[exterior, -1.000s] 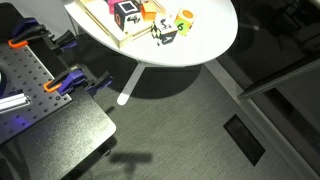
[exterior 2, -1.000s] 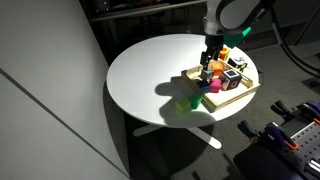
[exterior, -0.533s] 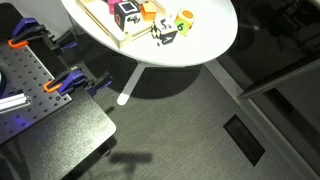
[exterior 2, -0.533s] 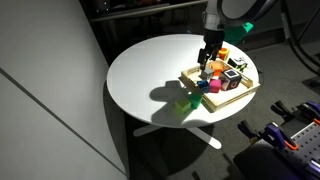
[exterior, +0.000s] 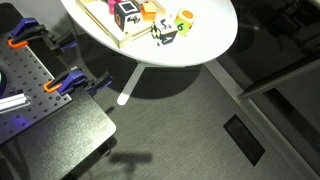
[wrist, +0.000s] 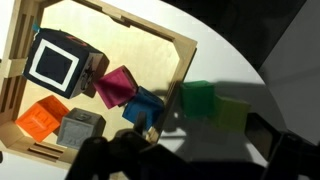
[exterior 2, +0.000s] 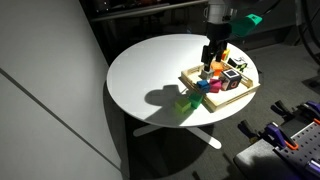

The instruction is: Pick up the pink block and put it on the tray

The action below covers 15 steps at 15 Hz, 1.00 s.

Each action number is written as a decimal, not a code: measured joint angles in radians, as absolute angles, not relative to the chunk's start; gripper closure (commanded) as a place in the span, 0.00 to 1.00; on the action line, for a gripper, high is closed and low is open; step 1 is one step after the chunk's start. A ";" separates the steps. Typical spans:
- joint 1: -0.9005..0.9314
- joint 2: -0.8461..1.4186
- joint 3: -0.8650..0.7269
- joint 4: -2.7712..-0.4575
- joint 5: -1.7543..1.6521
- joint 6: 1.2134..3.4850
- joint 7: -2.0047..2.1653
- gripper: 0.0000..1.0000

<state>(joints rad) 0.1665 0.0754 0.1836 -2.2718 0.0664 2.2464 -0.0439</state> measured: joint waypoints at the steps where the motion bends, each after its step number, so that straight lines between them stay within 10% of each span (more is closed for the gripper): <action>1: 0.169 0.061 0.185 -2.276 0.066 2.222 -0.044 0.00; 15: 0.199 -0.180 0.206 -2.361 0.041 2.078 0.030 0.00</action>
<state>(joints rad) 0.1991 -0.1801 0.2057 -2.3611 0.0407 2.0778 0.0302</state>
